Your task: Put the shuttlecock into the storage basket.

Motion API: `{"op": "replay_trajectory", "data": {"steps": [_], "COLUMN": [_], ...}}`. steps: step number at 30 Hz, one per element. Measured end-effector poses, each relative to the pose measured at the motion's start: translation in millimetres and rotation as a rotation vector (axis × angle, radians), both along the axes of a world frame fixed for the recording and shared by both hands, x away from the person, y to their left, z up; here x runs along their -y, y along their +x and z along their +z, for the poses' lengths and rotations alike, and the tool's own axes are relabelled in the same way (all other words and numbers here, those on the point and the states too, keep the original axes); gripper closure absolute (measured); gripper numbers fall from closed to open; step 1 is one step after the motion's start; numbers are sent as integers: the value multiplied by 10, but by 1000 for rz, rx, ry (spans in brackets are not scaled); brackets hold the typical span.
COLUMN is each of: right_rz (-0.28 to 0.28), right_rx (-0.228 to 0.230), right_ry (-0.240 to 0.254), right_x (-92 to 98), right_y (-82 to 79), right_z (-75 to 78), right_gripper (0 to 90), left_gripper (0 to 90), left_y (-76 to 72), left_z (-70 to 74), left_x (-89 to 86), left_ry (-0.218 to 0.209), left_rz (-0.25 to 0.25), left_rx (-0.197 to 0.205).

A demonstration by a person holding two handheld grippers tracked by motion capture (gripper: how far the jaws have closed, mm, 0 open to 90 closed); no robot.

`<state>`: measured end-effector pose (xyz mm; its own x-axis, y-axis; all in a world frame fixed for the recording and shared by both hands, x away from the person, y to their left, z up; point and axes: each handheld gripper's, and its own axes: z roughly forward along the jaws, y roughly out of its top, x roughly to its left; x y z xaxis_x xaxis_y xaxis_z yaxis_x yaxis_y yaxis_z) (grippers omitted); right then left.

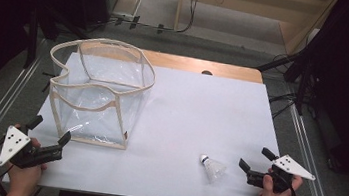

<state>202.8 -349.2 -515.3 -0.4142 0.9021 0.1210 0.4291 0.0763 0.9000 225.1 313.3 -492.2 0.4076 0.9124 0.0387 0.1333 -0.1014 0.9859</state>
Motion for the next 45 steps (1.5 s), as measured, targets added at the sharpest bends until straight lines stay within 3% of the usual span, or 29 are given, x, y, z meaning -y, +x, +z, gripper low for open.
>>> {"op": "replay_trajectory", "data": {"steps": [1, 4, 9, 12, 13, 14, 15, 16, 21, 28, 34, 45], "right_rz": [2, 12, 31, 24, 24, 35, 35, 48, 86, 147, 213, 295], "right_rx": [0, 7, -9, -21, -21, -37, -37, -57, -87, -125, -160, -188], "right_ry": [-2, -16, -22, -12, -12, -16, -16, -34, -55, -74, -126, -177], "right_x": [-1, -12, -39, -43, -43, -53, -53, -76, -125, -206, -336, -491], "right_y": [-1, -22, -24, -27, -27, -19, -19, -9, 8, 10, 23, 20], "right_z": [2, 17, 16, 19, 19, 12, 12, 9, 7, 6, -14, -35], "right_gripper": [0, 121, 182, 412, 412, 531, 531, 661, 839, 875, 876, 877], "left_gripper": [3, 3, 3, 3, 3, 3, 3, 3, 3, 3, 3, 3], "left_y": [1, 1, 2, -1, -1, -1, -1, -1, -1, -1, -3, -4], "left_z": [0, 0, 1, 0, 0, 0, 0, 0, -1, -1, -1, 0], "left_x": [0, -1, 4, 8, 8, 9, 9, 11, 17, 16, 16, 16], "left_ry": [0, -2, 3, 8, 11, 13, 13, 14, 15, 18, 18, 17], "left_rz": [2, 3, 5, 5, 5, 4, 4, 3, 4, 3, 3, 5], "left_rx": [0, 0, 0, 0, 1, 1, 1, 2, 2, 3, 3, 3]}}
